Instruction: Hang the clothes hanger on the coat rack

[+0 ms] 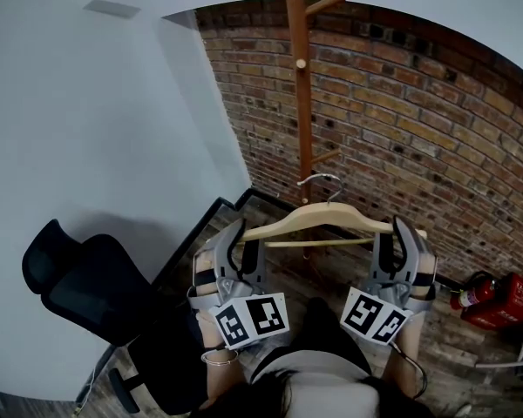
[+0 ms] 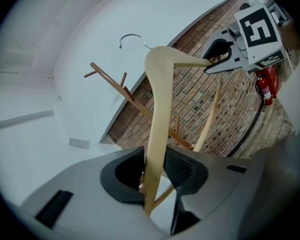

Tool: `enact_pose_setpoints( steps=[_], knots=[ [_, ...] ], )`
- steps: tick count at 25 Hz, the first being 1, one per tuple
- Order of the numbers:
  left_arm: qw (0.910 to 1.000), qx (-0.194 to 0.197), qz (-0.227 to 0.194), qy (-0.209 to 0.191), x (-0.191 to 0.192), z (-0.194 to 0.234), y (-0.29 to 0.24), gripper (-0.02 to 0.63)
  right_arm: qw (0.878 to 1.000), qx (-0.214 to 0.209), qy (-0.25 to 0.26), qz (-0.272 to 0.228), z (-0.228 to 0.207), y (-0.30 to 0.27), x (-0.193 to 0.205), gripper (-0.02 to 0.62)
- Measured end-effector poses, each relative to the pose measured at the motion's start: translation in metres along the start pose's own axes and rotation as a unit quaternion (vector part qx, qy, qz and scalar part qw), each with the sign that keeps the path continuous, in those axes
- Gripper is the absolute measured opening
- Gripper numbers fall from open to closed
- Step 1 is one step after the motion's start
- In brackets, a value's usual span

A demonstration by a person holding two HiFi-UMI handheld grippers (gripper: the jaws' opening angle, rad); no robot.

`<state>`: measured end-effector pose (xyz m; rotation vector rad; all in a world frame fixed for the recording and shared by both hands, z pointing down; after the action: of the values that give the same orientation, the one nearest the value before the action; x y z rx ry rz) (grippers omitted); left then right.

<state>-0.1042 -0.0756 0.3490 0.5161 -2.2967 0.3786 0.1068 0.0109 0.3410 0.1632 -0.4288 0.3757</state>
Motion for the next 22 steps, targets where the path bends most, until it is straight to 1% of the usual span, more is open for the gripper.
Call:
enact_pose_setpoints(
  steps=[12,22],
  knots=[
    [0.9998,-0.015,0.011,-0.001,-0.009,0.009,-0.043,0.115,1.0,-0.009,-0.003,-0.019,-0.003,-0.053,0.003,0.118],
    [0.9996,-0.019,0.02,-0.001,-0.012,0.017,-0.079,0.115,0.999,-0.018,-0.002,-0.03,-0.004,-0.095,0.002,0.118]
  ],
)
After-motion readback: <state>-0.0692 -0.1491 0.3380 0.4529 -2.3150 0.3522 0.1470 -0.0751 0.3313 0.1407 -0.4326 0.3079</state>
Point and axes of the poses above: the fingertips, and each gripper's own axes: y backward along the fingers, z to its left, x out of its underside, the point moved 6 cm from there along y, backward along the fingers, and after that the axes turned 7 degrees about y, right-handed, at the moved point
